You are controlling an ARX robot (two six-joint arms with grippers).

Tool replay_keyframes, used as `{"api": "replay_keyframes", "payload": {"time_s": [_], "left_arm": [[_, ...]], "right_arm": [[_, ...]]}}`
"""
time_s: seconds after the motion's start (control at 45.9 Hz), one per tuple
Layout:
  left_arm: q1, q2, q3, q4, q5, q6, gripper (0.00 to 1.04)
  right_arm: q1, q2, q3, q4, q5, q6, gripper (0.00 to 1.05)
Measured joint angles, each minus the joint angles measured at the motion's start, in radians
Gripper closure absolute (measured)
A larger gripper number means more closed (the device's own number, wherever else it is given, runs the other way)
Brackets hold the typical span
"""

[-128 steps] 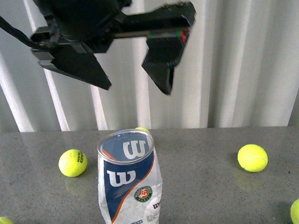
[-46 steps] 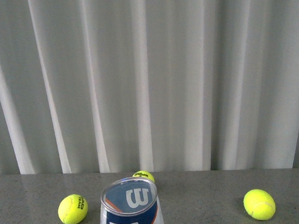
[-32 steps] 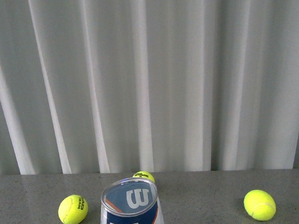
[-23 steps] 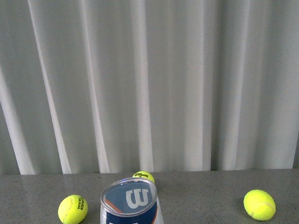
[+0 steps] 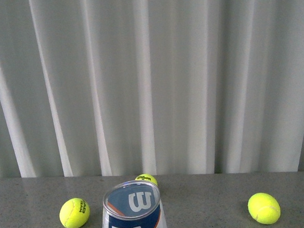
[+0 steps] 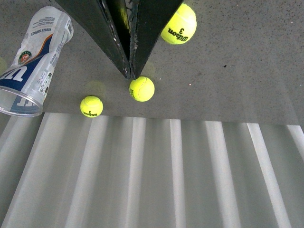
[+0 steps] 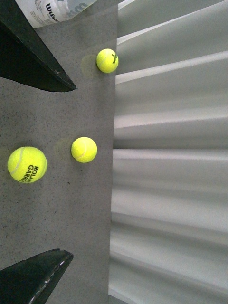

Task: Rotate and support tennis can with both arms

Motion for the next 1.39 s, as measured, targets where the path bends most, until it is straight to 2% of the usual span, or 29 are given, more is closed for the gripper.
{"api": "replay_keyframes", "payload": {"time_s": [0.131, 0.283, 0.609, 1.393], "left_arm": [[0.000, -0.001, 0.000, -0.005, 0.000, 0.000, 1.01], [0.000, -0.001, 0.000, -0.005, 0.000, 0.000, 0.78], [0.000, -0.002, 0.000, -0.005, 0.000, 0.000, 0.07], [0.000, -0.002, 0.000, -0.005, 0.000, 0.001, 0.07]], "right_arm": [[0.000, 0.000, 0.000, 0.000, 0.000, 0.000, 0.07], [0.000, 0.000, 0.000, 0.000, 0.000, 0.000, 0.07], [0.000, 0.000, 0.000, 0.000, 0.000, 0.000, 0.07], [0.000, 0.000, 0.000, 0.000, 0.000, 0.000, 0.07]]}}
